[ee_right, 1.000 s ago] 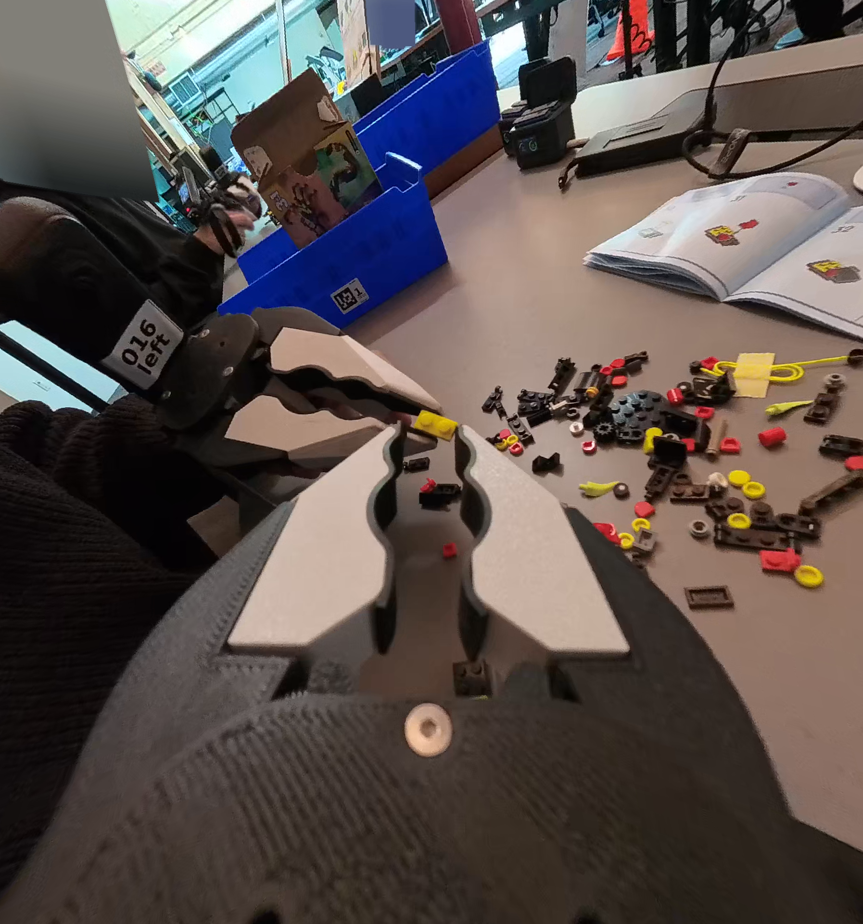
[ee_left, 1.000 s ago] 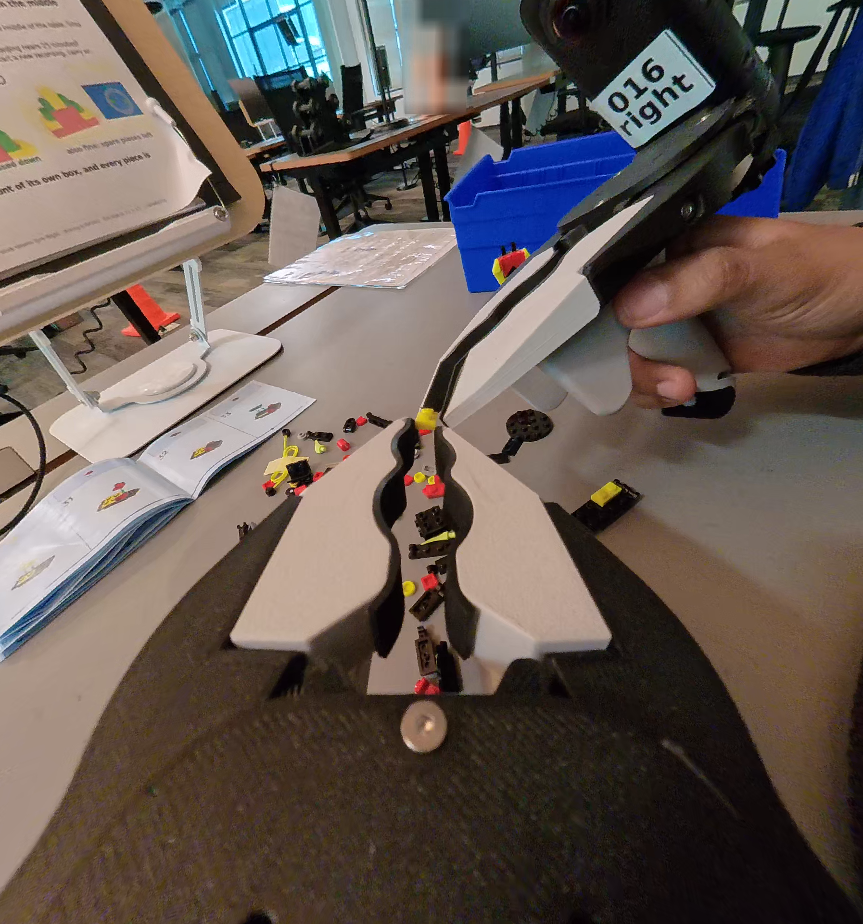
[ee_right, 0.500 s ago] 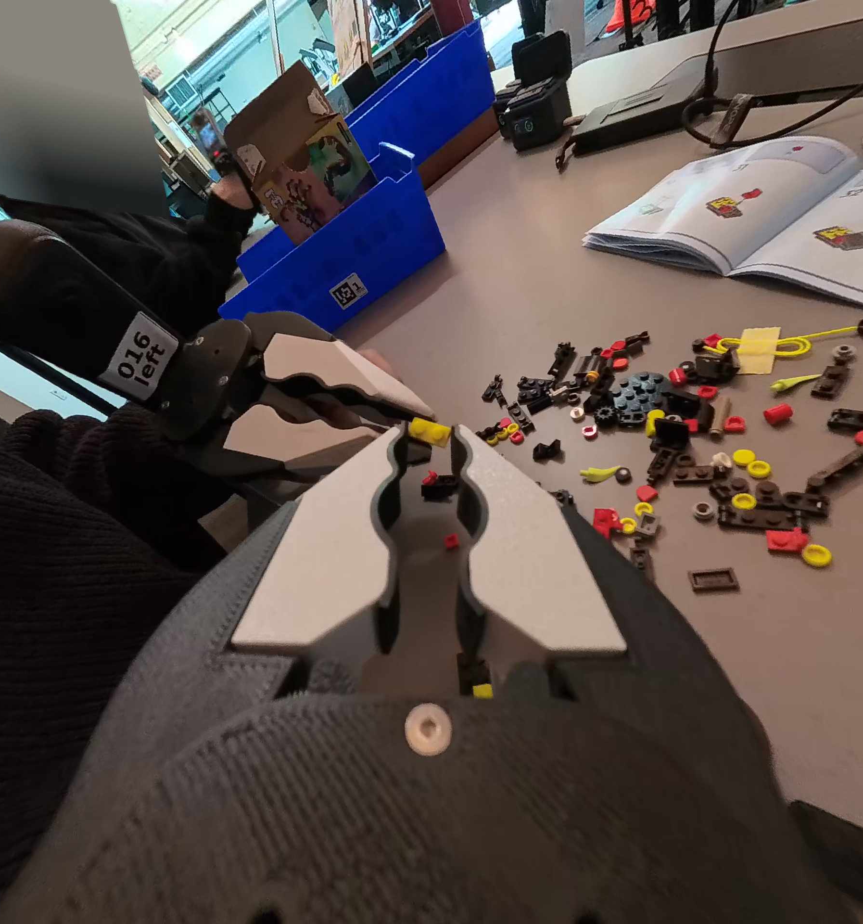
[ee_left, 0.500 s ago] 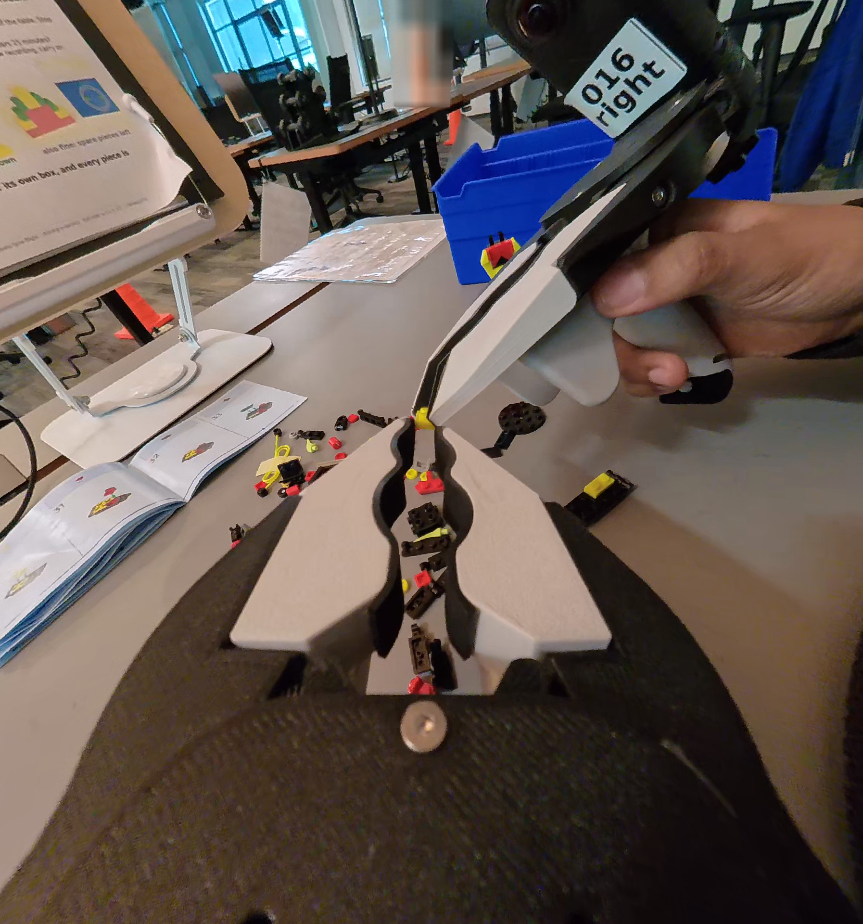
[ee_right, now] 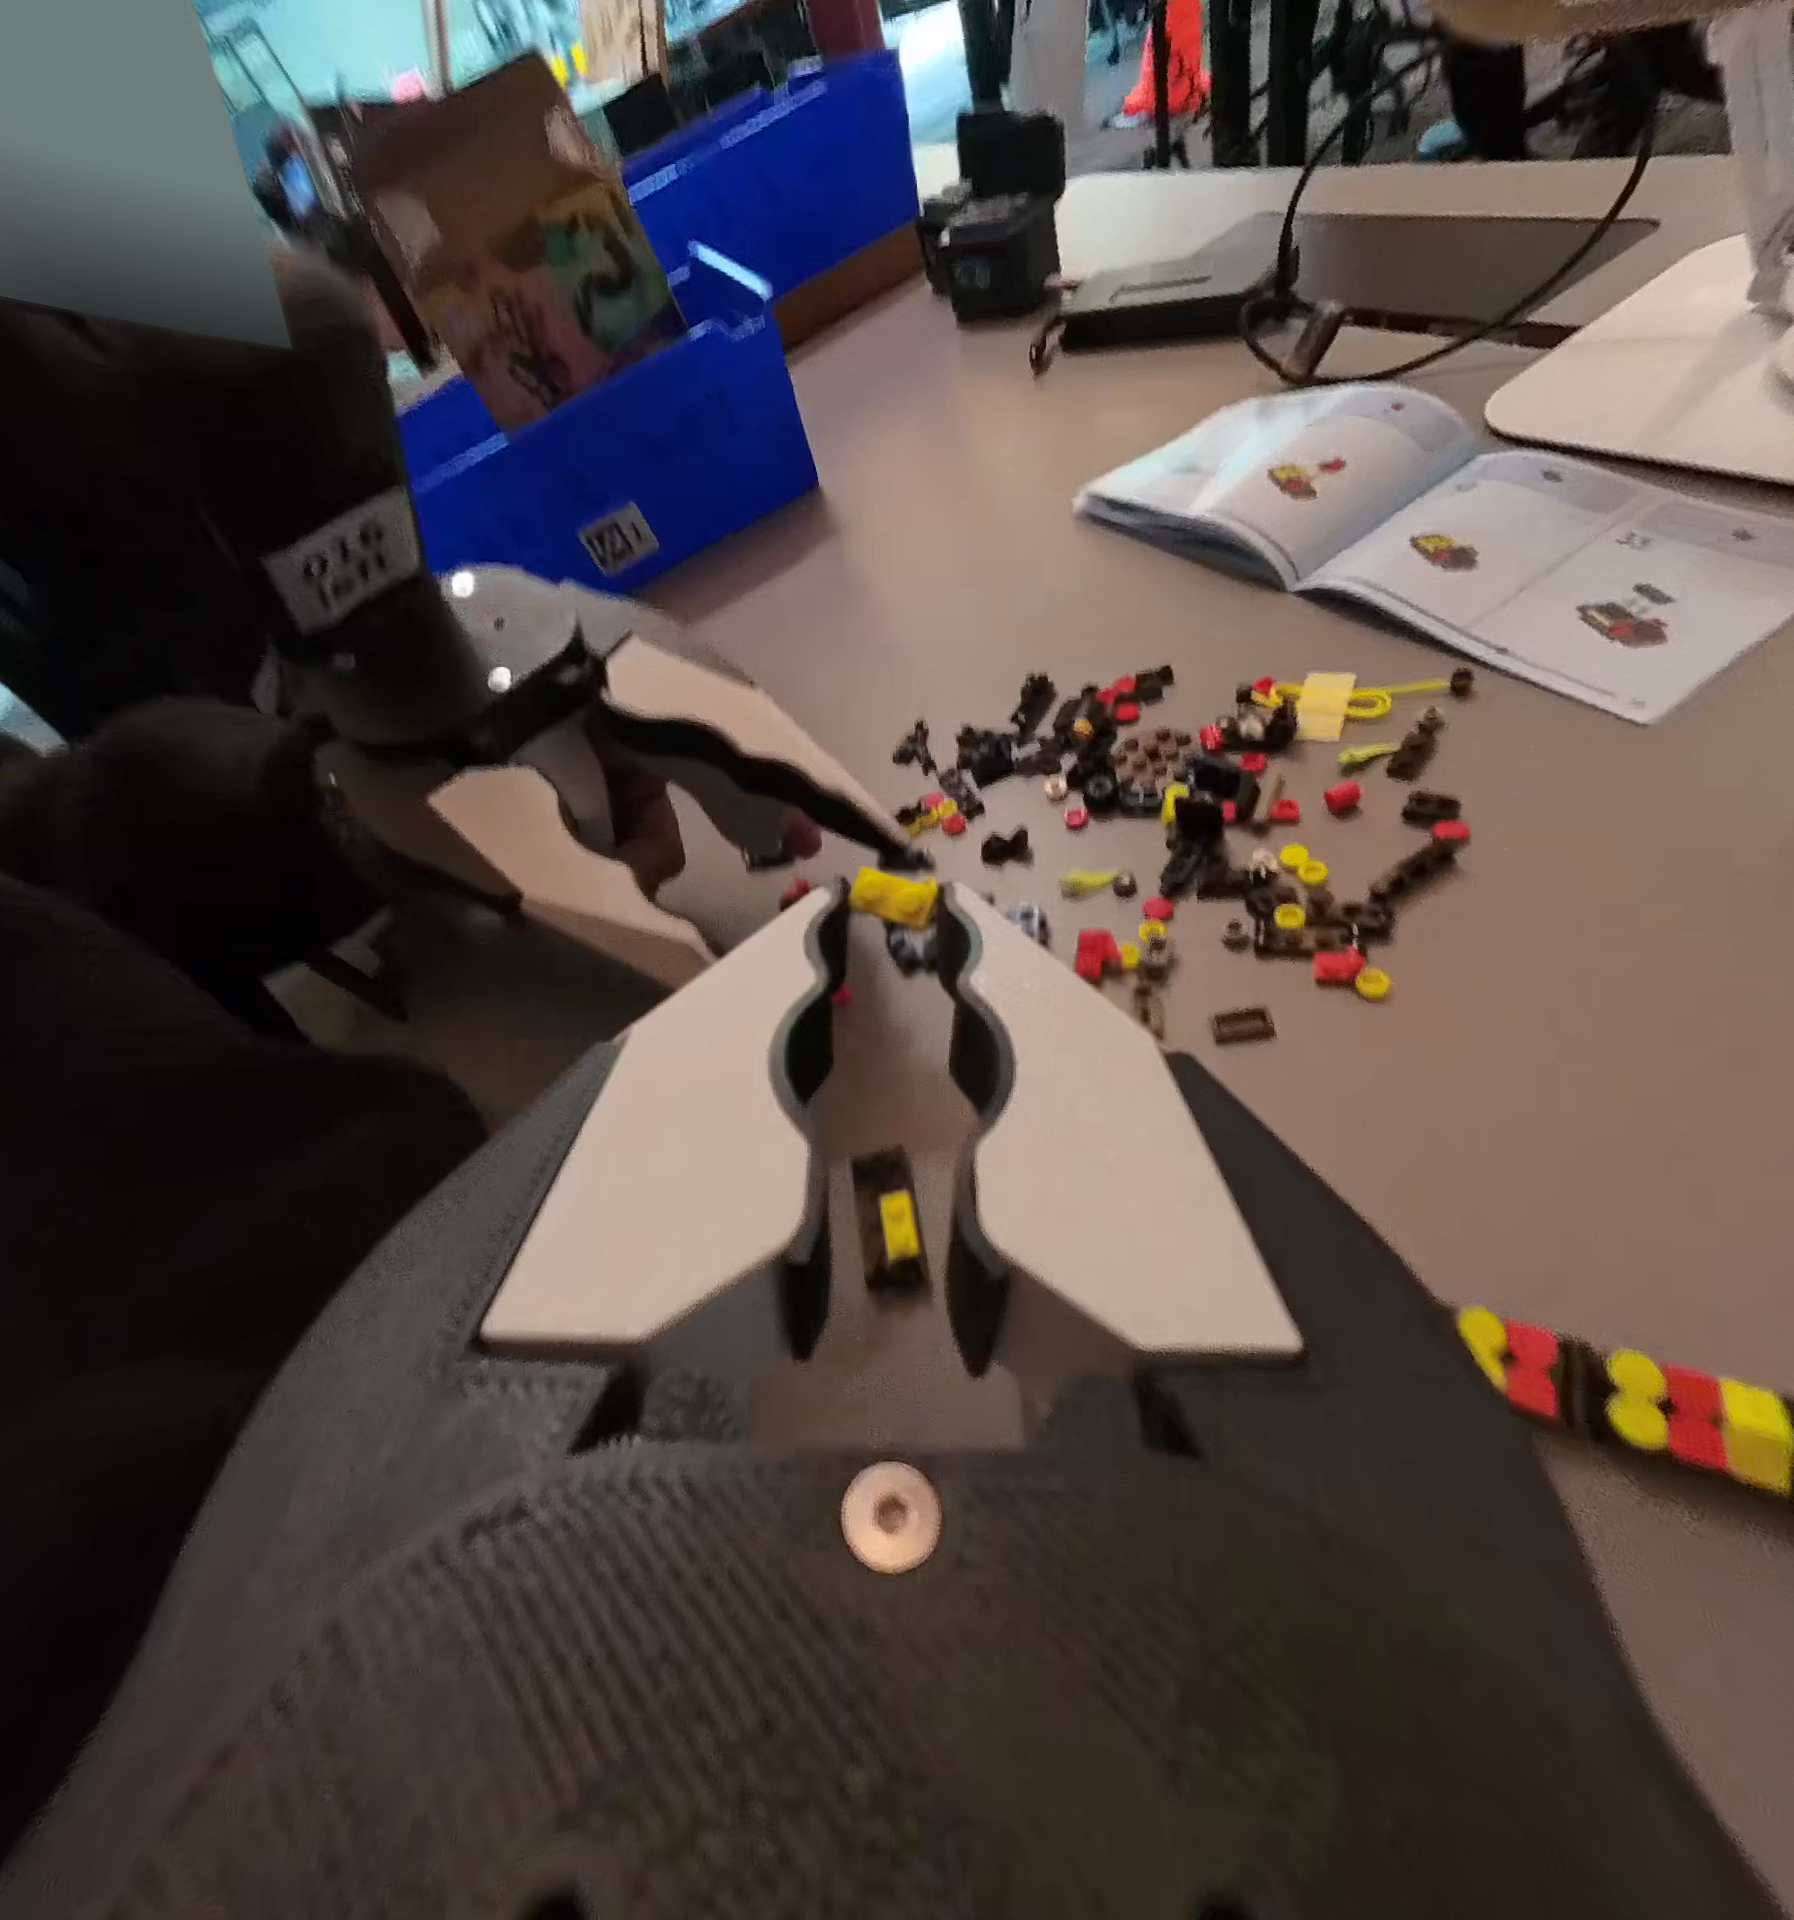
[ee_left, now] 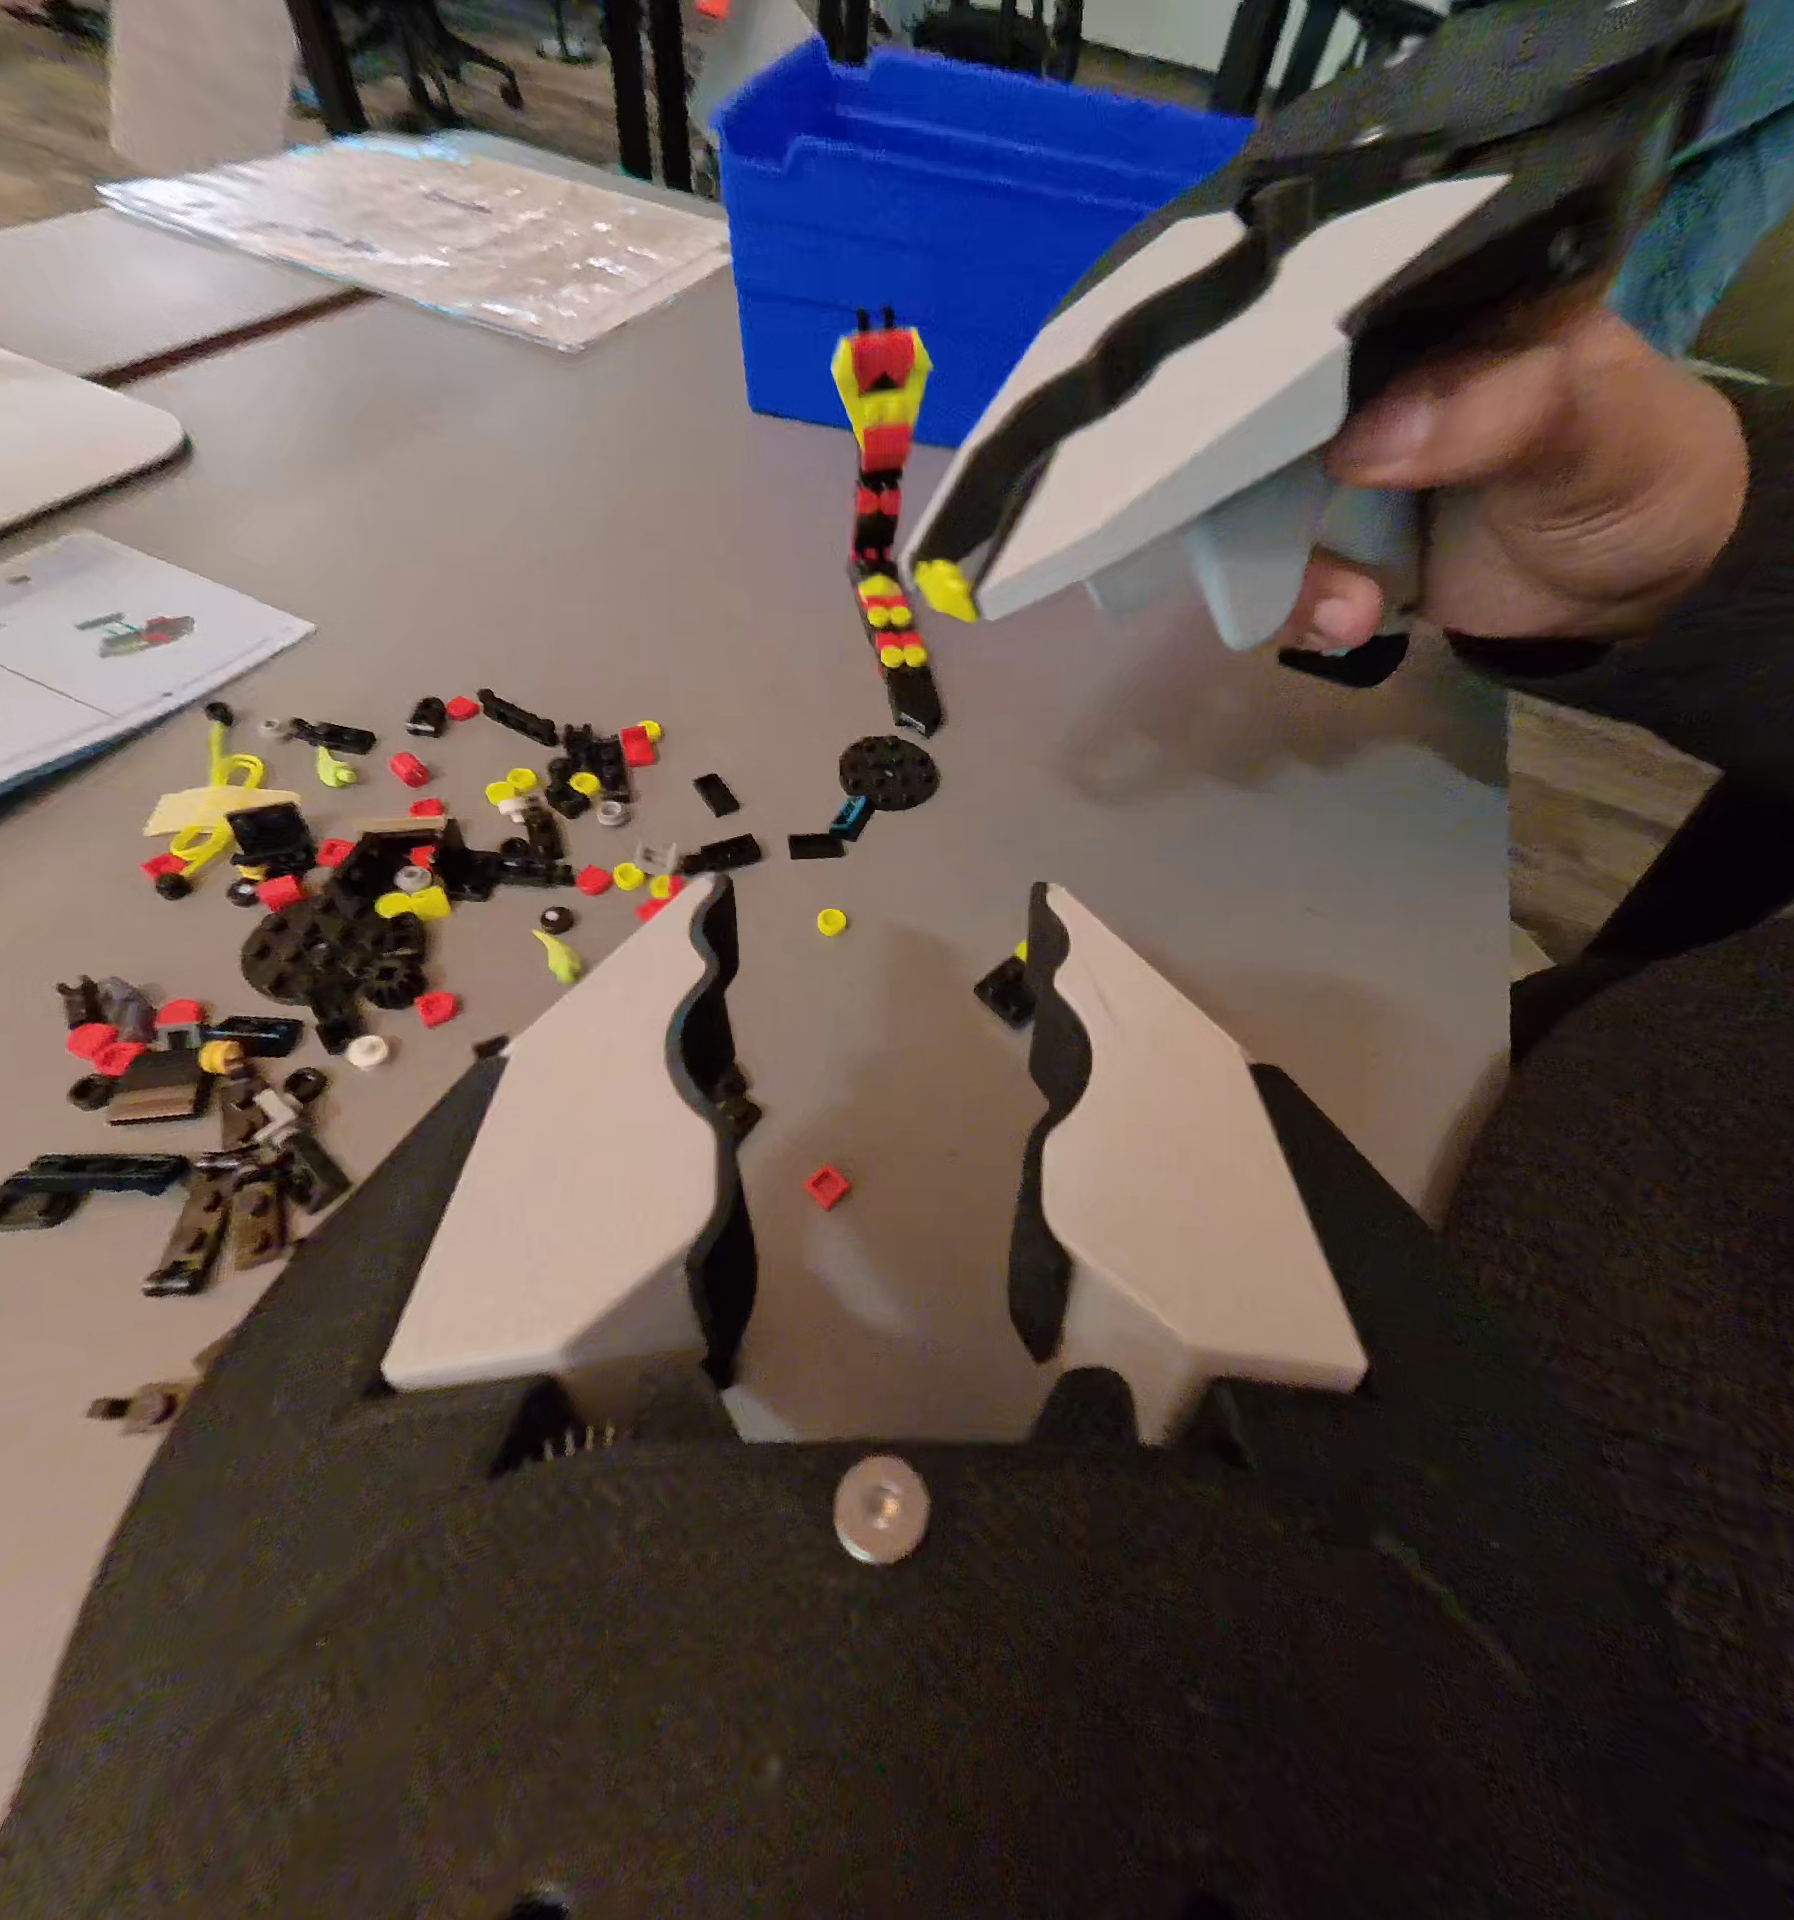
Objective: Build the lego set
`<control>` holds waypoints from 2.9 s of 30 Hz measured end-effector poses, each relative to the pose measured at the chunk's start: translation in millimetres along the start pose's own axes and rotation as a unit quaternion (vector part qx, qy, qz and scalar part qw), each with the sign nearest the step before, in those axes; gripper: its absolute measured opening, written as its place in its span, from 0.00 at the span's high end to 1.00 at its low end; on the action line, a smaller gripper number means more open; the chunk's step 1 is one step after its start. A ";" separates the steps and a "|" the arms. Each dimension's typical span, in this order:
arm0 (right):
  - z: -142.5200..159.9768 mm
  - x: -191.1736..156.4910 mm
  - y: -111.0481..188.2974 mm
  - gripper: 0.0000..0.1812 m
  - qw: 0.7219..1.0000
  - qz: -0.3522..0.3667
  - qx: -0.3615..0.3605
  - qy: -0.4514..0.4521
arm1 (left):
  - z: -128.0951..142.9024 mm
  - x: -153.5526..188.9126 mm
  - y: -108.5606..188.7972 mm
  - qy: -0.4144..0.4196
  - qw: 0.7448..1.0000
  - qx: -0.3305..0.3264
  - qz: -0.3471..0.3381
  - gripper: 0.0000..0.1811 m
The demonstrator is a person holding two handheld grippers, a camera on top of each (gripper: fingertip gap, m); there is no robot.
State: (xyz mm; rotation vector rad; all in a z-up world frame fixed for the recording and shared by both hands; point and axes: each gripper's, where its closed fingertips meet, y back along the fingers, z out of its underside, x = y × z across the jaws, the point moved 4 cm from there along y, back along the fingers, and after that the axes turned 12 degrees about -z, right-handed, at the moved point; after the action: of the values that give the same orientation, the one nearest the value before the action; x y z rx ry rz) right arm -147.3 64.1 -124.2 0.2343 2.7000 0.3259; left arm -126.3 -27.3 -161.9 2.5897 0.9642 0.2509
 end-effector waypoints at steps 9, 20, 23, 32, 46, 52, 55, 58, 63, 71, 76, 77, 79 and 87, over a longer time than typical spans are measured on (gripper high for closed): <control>69.1 -29.1 5.1 0.92 0.987 -0.016 -0.159 0.021 | 11.2 26.7 -19.2 0.011 0.994 -0.061 0.089 0.58; 94.8 -14.0 -3.8 0.92 0.968 0.017 -0.251 0.013 | 31.1 46.1 -27.5 -0.063 0.977 -0.143 0.141 0.62; 91.5 -7.0 -1.2 0.92 0.971 0.029 -0.236 0.001 | 36.6 55.4 -23.6 -0.068 0.971 -0.159 0.165 0.64; 84.9 0.7 11.6 0.92 0.970 0.070 -0.232 0.019 | 30.0 52.5 -28.5 -0.023 0.979 -0.152 0.134 0.74; 89.7 -9.6 -3.0 0.92 0.972 0.111 -0.208 -0.007 | 39.9 45.1 -39.5 -0.024 0.980 -0.185 0.063 0.90; 89.3 -6.0 -4.0 0.92 0.972 0.115 -0.206 -0.008 | 40.7 46.3 -39.5 -0.026 0.980 -0.188 0.067 0.92; 89.1 -5.5 -4.1 0.91 0.971 0.118 -0.206 -0.010 | 40.8 46.8 -39.2 -0.023 0.979 -0.189 0.072 0.93; 88.8 -5.8 -4.2 0.91 0.970 0.118 -0.210 -0.009 | 41.3 48.5 -37.6 -0.015 0.978 -0.190 0.082 0.92; 87.4 -8.7 -3.9 0.91 0.971 0.111 -0.210 -0.009 | 42.1 49.9 -35.4 -0.019 0.978 -0.190 0.085 0.91; 88.3 -7.6 -2.3 0.91 0.971 0.106 -0.213 -0.007 | 42.1 49.7 -35.5 -0.016 0.978 -0.191 0.087 0.91; 89.0 -7.7 -3.6 0.91 0.970 0.107 -0.217 0.001 | 42.2 49.7 -35.6 -0.019 0.978 -0.190 0.084 0.91; 89.4 -7.6 -3.9 0.91 0.970 0.107 -0.219 0.003 | 42.2 49.6 -35.6 -0.019 0.978 -0.190 0.084 0.92; 89.9 -7.5 -4.5 0.91 0.969 0.107 -0.221 0.005 | 42.2 49.4 -35.8 -0.020 0.978 -0.191 0.084 0.92; 89.3 -6.6 -4.8 0.90 0.969 0.109 -0.221 0.015 | 42.4 49.3 -36.2 -0.021 0.978 -0.191 0.083 0.92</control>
State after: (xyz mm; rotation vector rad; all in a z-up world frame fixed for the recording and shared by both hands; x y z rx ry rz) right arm -104.7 75.3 -202.4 0.3943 2.5473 0.9870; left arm -98.6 18.9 -213.3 2.3079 0.6132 0.3826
